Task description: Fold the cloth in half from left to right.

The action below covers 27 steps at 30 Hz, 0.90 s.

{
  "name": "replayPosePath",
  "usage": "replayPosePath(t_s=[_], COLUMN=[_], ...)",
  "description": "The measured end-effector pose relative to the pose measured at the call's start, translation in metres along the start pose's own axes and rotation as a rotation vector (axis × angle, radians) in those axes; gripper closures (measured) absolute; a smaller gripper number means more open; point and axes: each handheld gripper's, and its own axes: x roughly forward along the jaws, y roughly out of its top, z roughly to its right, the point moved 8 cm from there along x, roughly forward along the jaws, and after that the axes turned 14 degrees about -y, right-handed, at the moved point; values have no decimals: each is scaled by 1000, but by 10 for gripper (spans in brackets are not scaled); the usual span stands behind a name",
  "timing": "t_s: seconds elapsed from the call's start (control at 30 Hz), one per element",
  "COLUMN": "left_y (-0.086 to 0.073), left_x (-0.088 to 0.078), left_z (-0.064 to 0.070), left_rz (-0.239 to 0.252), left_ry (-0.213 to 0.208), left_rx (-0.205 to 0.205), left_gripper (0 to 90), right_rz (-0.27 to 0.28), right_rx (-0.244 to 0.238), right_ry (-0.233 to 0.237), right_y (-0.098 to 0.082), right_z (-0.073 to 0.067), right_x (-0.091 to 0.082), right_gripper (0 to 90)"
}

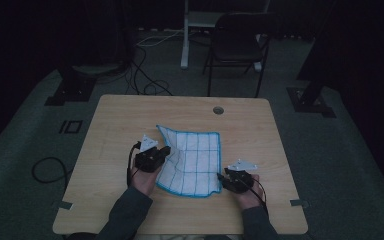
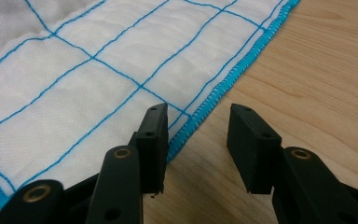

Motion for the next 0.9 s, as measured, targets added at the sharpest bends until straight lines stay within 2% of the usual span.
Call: replayPosePath(t_s=[0.27, 0.9], left_y=[4, 10], left_x=[5, 16], left_z=[7, 18], left_rz=[4, -3], left_ry=[-15, -51], left_rx=[24, 38], left_gripper=[883, 883], right_rz=[-4, -6], right_rx=[1, 16], right_ry=[1, -8], right_y=[0, 0], right_z=[0, 4], right_x=[1, 0], right_gripper=[580, 569])
